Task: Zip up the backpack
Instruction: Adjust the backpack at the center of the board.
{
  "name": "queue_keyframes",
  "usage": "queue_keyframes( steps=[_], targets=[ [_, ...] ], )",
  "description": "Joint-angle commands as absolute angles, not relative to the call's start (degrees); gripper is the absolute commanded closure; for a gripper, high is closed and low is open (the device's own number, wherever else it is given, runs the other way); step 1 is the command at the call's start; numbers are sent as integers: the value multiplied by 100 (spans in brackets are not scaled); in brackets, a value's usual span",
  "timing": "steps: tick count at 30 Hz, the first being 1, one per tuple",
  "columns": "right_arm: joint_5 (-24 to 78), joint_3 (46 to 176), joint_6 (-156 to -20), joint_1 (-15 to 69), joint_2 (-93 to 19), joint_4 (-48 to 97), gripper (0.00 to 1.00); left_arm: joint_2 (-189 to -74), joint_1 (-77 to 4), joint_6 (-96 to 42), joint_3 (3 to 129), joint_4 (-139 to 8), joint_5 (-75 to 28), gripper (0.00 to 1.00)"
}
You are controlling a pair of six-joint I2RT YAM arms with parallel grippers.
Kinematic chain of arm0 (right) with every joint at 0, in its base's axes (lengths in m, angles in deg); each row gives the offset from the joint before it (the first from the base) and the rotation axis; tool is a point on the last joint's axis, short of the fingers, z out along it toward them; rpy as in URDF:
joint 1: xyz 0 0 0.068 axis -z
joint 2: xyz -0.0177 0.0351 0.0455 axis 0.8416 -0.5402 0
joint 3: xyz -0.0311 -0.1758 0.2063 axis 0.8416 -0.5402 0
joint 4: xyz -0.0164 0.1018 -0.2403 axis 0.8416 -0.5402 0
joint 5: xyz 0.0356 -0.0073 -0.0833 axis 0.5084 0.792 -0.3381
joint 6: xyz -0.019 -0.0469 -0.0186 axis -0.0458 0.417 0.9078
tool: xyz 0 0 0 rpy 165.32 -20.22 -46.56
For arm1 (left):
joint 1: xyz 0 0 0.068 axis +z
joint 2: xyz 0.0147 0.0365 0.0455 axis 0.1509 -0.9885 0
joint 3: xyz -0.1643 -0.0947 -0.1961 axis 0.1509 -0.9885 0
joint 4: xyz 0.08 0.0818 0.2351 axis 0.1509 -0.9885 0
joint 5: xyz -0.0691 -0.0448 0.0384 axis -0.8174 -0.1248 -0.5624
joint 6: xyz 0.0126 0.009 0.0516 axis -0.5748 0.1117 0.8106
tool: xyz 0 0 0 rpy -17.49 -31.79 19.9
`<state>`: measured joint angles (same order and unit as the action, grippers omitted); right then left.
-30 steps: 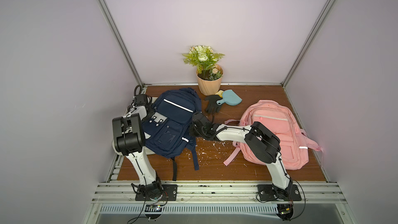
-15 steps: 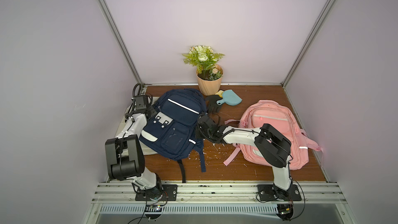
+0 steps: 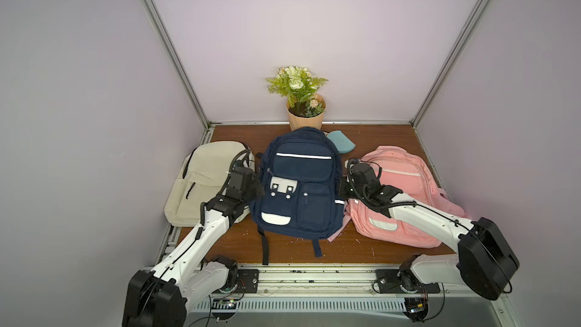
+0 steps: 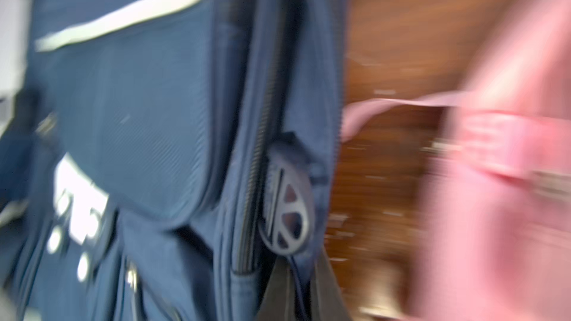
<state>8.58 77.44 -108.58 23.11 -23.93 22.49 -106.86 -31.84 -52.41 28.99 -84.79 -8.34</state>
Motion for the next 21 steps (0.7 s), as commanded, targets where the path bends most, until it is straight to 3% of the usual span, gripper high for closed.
queue_keyframes(
  steps=[1,9,11,13,14,16,19,21],
  targets=[
    [1049,7682,-10564,2598,-2325,2589,100,-11042,-3861,-5806,2756,-7680,-422,100],
    [1095,7799,-10504,2831,-3010,2898,100,-11736,-3934,-5699,2877,-7322,-267,100],
    [940,7899,-10430,2829,-3045,2807,98,-11555,-3951,-5722,2847,-7438,-258,88],
    [851,7976,-10332,2828,-2970,2707,78,-11257,-3971,-5832,2706,-7622,-135,77],
    [803,8011,-10273,2830,-2899,2638,63,-11088,-3973,-5876,2626,-7754,-61,68],
    [644,8068,-10163,2830,-2676,2464,43,-10812,-3977,-6033,2571,-8168,313,49],
    [202,8191,-9940,2848,-2280,2024,29,-10563,-3883,-5893,2713,-8759,1014,25],
    [-175,8272,-9780,2893,-2010,1722,25,-10500,-3584,-5647,2913,-8917,1101,18]
  ],
)
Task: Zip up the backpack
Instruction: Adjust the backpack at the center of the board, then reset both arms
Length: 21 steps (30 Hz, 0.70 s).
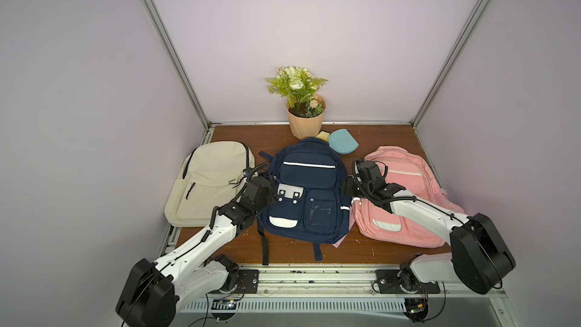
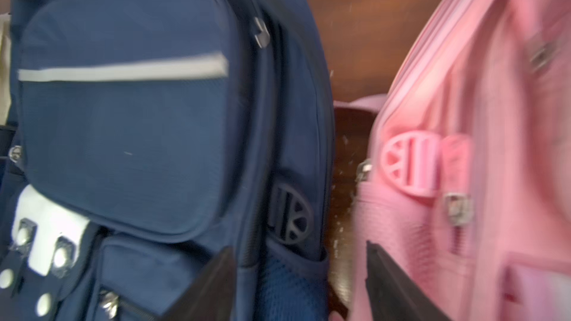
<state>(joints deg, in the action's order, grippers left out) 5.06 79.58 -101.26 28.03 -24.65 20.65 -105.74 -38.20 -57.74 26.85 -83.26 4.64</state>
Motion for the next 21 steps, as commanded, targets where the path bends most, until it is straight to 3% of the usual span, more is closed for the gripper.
queue_keyframes(
  steps=[1,6,9,13,21],
  targets=[
    [-399,8305,-9715,2931,-1865,1563,22,-10494,-3427,-5501,3046,-8904,1145,0],
    [-1497,8222,-9493,3322,-1271,1418,13,-10887,-3338,-5386,3430,-8380,3279,0],
    [-2017,8126,-9430,3683,-1188,1507,7,-11438,-3234,-4422,3389,-7160,4078,0],
    [-1999,7711,-8855,4289,-1241,2240,2,-11970,-2502,-3388,3103,-5981,3515,1],
    [-1586,5974,-8539,5128,-1212,5225,2,-11922,-1606,-1524,767,-1894,1445,1]
  ],
)
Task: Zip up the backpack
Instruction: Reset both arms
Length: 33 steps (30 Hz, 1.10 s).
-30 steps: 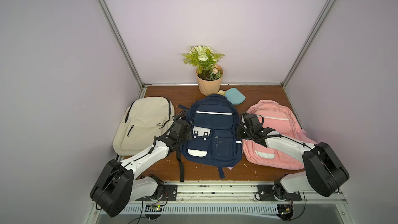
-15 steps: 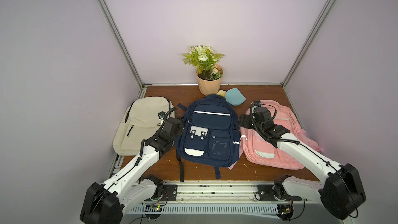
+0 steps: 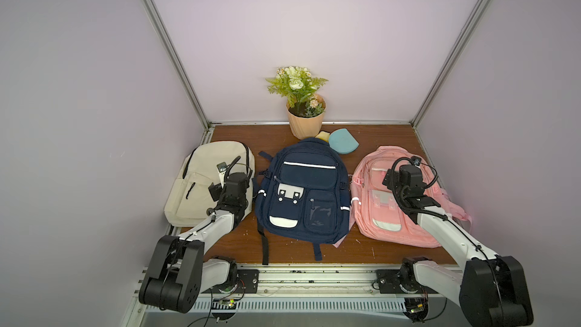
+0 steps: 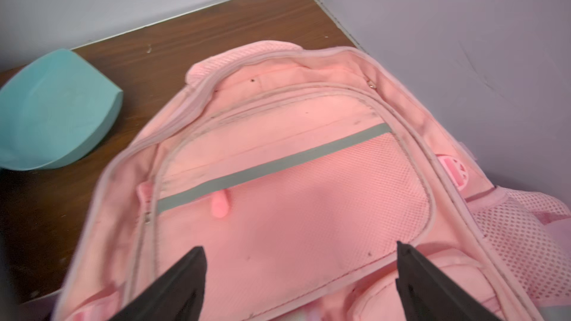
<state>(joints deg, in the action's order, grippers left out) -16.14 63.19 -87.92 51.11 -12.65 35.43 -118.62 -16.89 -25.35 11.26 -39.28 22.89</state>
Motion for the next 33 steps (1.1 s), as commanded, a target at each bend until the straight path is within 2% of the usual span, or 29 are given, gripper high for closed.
queue_keyframes(
  steps=[1,6,10,15,21,22,33],
  targets=[
    [-1616,5714,-8444,5128,-1254,5775,2,-12095,-1600,-1442,634,-1540,1196,1],
    [-1538,5017,-7857,5147,-1677,7448,2,-12365,-1539,-670,169,-184,274,0],
    [-1157,4640,-7566,5156,-2187,8622,1,-13167,-1274,-789,-126,1056,-398,0],
    [-562,4410,-7293,5151,-2911,9614,1,-13430,-1141,-824,502,125,-635,0],
    [-381,4595,-7200,5154,-3508,9812,1,-13467,-974,-1015,691,-191,-696,0],
    [-470,4810,-7269,5151,-3472,9313,1,-13461,-974,-1020,689,-195,-698,0],
    [-457,4810,-7223,5150,-3519,9399,1,-13462,-974,-1007,688,-198,-700,0]
  ],
)
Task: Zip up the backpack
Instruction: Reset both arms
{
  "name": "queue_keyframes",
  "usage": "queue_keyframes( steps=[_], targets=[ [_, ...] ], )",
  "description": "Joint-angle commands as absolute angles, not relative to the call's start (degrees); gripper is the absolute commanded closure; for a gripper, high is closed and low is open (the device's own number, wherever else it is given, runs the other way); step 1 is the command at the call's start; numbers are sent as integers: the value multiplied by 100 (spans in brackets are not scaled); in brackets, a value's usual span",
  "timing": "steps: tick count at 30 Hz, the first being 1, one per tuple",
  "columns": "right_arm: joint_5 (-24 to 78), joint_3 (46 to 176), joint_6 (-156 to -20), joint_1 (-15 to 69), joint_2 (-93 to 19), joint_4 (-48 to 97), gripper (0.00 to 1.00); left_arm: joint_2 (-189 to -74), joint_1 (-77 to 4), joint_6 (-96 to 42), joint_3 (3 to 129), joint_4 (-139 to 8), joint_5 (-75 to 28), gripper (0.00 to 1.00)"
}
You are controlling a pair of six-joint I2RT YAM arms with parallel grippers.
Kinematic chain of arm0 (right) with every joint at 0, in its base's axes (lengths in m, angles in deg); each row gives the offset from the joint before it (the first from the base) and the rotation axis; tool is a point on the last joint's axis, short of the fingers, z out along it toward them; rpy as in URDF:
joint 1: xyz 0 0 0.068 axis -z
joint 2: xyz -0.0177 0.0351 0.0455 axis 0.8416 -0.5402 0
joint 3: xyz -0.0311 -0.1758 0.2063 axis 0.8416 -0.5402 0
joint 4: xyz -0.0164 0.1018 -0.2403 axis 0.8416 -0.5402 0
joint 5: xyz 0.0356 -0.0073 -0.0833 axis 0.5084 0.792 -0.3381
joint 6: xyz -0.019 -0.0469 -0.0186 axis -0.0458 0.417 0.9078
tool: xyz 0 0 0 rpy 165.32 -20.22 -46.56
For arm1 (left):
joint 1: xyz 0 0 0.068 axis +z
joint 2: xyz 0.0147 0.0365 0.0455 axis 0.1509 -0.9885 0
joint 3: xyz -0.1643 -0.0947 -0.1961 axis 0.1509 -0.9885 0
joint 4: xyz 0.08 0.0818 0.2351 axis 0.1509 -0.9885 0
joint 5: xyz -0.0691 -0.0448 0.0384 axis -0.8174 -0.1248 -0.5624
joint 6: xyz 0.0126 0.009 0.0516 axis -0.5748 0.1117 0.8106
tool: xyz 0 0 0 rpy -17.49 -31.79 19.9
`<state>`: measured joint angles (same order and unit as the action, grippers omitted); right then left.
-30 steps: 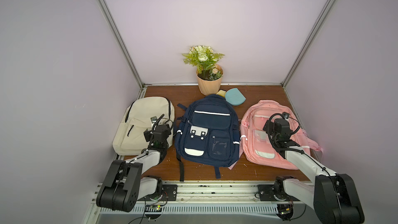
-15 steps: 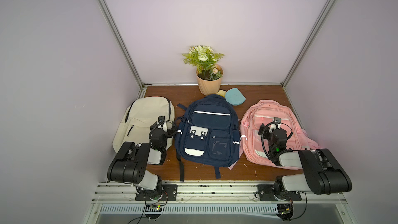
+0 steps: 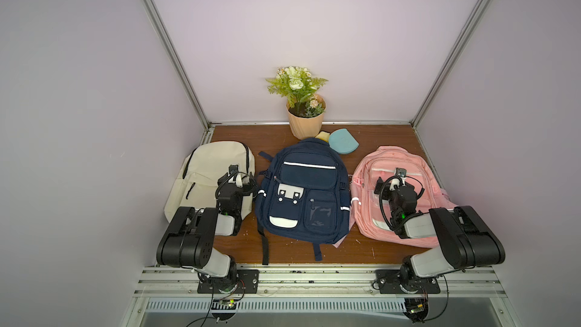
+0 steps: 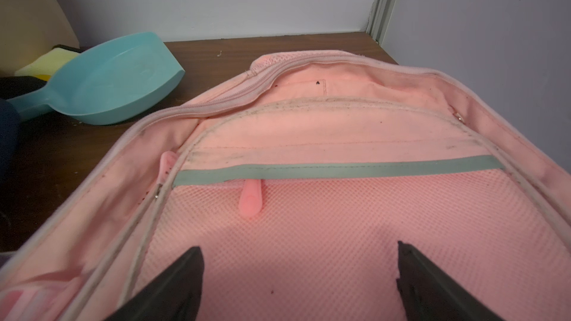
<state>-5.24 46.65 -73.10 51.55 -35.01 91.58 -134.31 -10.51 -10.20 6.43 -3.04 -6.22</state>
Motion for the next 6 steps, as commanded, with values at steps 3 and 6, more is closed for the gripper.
queue_keyframes(
  steps=[3,6],
  targets=[
    [-457,4827,-7240,5143,-3511,9368,1,-13463,-975,-1010,688,-196,-701,0],
    [-511,4723,-7236,5150,-3467,9515,1,-13451,-974,-1008,681,-196,-699,0]
  ],
)
